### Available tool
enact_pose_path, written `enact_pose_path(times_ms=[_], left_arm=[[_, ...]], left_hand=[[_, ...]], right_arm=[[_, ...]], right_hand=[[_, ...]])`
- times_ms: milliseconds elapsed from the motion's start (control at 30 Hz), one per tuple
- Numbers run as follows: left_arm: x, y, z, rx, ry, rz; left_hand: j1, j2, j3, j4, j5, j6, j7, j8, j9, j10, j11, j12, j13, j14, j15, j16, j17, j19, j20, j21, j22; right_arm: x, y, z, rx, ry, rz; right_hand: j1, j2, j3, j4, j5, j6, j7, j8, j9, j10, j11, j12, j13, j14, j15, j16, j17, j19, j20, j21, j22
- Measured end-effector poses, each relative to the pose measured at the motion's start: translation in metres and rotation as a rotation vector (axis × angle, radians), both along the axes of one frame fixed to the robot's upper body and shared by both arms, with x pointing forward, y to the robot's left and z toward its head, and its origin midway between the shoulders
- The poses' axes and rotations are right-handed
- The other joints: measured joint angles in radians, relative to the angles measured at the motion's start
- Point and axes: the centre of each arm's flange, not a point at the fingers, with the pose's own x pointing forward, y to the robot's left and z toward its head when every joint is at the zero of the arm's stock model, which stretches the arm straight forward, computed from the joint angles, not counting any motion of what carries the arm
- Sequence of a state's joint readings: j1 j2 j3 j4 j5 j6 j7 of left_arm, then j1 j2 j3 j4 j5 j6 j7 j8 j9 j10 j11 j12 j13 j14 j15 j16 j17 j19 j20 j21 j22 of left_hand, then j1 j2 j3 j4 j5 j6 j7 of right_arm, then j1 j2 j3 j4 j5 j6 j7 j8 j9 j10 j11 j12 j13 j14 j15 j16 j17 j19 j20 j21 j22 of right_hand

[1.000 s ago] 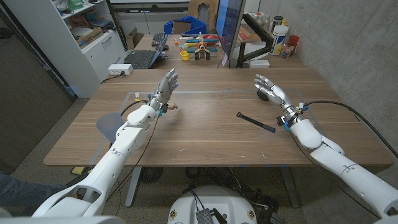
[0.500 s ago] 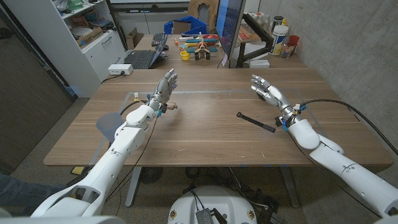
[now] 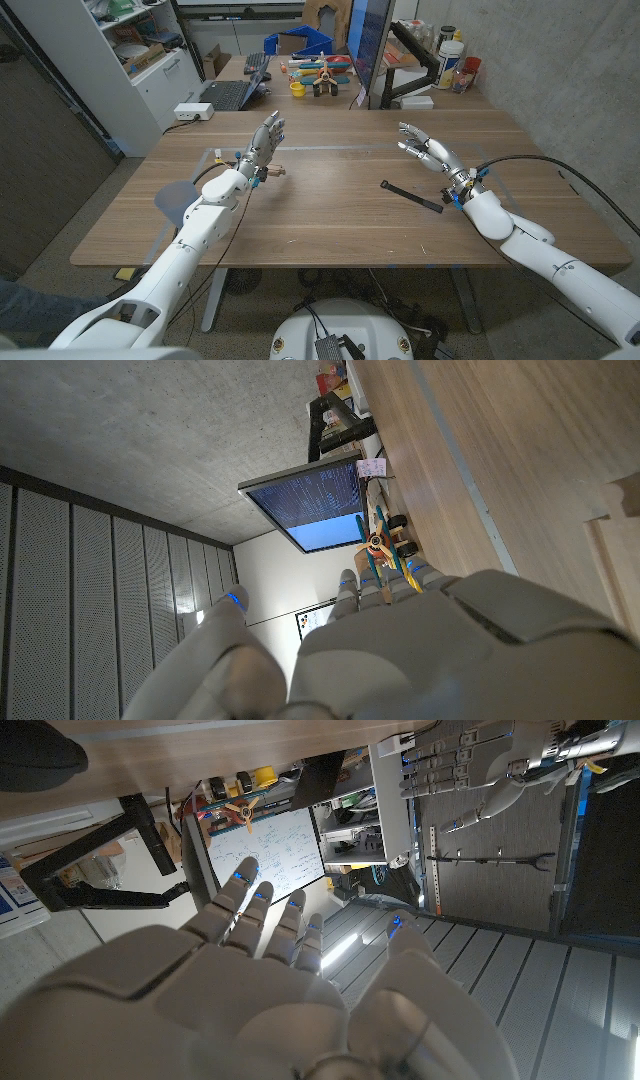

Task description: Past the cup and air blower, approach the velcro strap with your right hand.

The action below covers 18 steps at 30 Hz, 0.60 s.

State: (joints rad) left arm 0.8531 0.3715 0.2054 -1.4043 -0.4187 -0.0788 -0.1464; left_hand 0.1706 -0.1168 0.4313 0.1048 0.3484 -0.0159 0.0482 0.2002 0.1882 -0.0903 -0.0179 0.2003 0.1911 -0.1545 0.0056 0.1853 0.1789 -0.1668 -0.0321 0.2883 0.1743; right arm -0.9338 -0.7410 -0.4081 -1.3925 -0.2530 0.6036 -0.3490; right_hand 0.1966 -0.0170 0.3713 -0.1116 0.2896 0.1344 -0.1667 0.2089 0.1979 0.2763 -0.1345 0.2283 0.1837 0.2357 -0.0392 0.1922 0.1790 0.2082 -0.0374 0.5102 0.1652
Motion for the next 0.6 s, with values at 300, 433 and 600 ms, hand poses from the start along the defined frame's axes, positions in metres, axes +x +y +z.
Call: enact_pose_path(times_ms=[300, 433, 600], left_arm=[[-0.0011, -0.0003, -0.0013, -0.003, -0.001, 0.001], [-0.0016, -0.0005, -0.0015, -0.004, -0.002, 0.001], [-0.002, -0.0012, -0.0021, -0.003, -0.002, 0.001]], left_hand=[[0.004, 0.004, 0.0, 0.0, 0.0, 0.0, 0.0, 0.0, 0.0, 0.0, 0.0, 0.0, 0.0, 0.0, 0.0, 0.0, 0.0, 0.0, 0.0, 0.0, 0.0], [0.004, 0.004, -0.006, 0.0, 0.0, 0.0, 0.0, 0.0, 0.0, 0.0, 0.0, 0.0, 0.0, 0.0, 0.0, 0.0, 0.0, 0.0, 0.0, -0.004, 0.0], [0.004, 0.004, -0.007, 0.001, 0.0, 0.0, 0.0, 0.0, 0.0, 0.0, 0.0, 0.0, 0.0, 0.0, 0.0, 0.0, 0.0, 0.0, 0.0, -0.004, 0.0]], right_arm=[[-0.0021, 0.0014, -0.002, -0.056, -0.025, -0.041], [-0.0031, 0.0012, -0.0047, -0.075, -0.031, -0.058], [-0.0042, 0.0015, -0.0079, -0.098, -0.035, -0.074]], right_hand=[[-0.005, -0.005, -0.006, 0.0, 0.011, 0.011, -0.011, 0.0, -0.002, -0.005, -0.005, 0.0, 0.0, -0.009, 0.002, -0.004, 0.0, 0.0, 0.0, -0.015, 0.0], [-0.009, -0.009, -0.009, 0.0, 0.015, 0.014, -0.014, 0.002, -0.003, -0.005, -0.005, 0.0, 0.0, -0.009, 0.002, -0.004, 0.001, 0.0, 0.0, -0.019, 0.0], [-0.01, -0.009, -0.011, 0.003, 0.015, 0.023, -0.016, 0.006, -0.003, -0.012, -0.012, -0.008, 0.0, -0.009, 0.002, -0.004, 0.005, 0.0, 0.0, -0.023, 0.0]])
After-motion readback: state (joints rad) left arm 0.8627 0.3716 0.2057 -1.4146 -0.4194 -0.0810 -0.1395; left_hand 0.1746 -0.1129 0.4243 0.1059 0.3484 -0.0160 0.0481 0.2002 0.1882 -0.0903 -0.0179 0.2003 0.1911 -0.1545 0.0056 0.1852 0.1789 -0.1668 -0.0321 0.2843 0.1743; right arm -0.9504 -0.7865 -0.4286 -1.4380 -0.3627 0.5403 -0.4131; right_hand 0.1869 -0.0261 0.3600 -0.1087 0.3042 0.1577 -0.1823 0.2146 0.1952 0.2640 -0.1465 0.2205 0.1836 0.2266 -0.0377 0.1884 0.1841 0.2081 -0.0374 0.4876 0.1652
